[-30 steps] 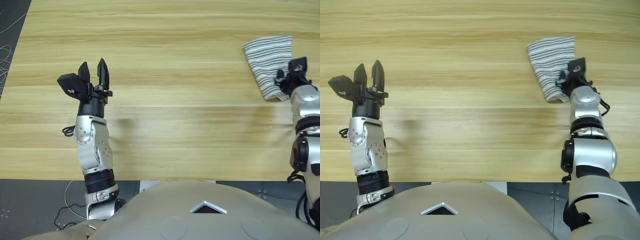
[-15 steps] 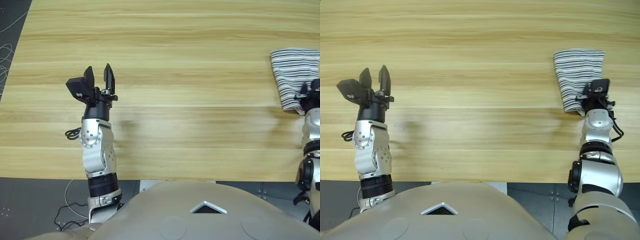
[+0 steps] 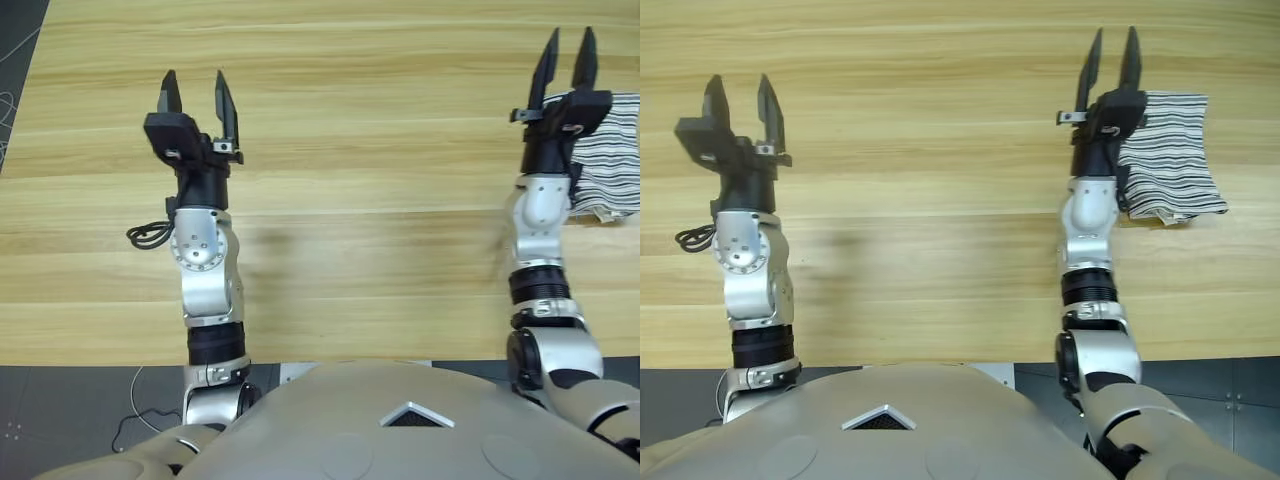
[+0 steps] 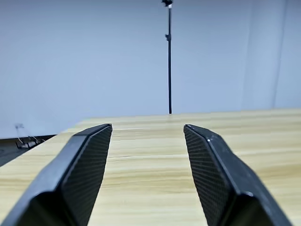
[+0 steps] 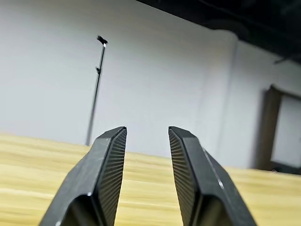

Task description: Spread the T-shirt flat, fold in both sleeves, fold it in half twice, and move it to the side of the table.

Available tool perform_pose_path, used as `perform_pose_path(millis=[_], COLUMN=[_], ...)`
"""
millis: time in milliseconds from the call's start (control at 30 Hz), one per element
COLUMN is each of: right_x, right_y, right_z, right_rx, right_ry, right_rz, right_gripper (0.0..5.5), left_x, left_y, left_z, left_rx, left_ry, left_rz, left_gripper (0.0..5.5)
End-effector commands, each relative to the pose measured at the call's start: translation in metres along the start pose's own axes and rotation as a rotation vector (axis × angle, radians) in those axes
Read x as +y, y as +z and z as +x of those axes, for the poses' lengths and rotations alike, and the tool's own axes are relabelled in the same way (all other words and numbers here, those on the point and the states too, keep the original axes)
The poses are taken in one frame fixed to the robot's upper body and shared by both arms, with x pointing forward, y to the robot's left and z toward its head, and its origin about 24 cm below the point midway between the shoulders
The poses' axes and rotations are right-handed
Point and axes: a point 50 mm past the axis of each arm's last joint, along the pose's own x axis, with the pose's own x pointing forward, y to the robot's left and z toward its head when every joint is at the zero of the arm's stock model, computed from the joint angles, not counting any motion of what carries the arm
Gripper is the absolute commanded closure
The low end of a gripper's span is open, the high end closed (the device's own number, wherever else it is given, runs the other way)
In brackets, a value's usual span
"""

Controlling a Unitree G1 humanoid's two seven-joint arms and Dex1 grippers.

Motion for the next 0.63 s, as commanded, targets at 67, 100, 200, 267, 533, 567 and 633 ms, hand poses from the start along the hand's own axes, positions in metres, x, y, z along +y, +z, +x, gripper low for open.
perform_pose_path(millis=[67, 100, 200, 267, 533, 567, 633], right_x=[0.023, 0.025, 0.027, 0.027, 0.038, 0.04, 0.038], right_y=[-0.011, -0.012, -0.018, -0.02, -0.024, -0.022, -0.019], right_z=[-0.014, -0.012, -0.01, -0.012, -0.012, -0.013, -0.014], right_rx=[0.048, 0.048, 0.063, 0.065, 0.054, 0.04, 0.016], right_ry=[0.098, 0.107, 0.12, 0.113, 0.114, 0.133, 0.147], right_rz=[0.076, 0.076, 0.066, 0.068, 0.059, 0.057, 0.052], right_gripper=[3.86, 3.86, 3.86, 3.86, 3.86, 3.86, 3.86], left_x=[0.006, 0.004, -0.007, -0.013, -0.027, -0.029, -0.033], left_y=[-0.011, -0.015, -0.024, -0.026, -0.036, -0.034, -0.027], left_z=[0.005, 0.004, -0.001, -0.003, 0.01, 0.011, 0.012], left_rx=[-0.059, -0.06, -0.069, -0.077, -0.087, -0.098, -0.129], left_ry=[0.048, 0.041, 0.008, 0.0, -0.008, -0.018, -0.048], left_rz=[0.044, 0.057, 0.107, 0.097, 0.107, 0.109, 0.111], left_gripper=[2.66, 2.66, 2.66, 2.66, 2.66, 2.66, 2.66])
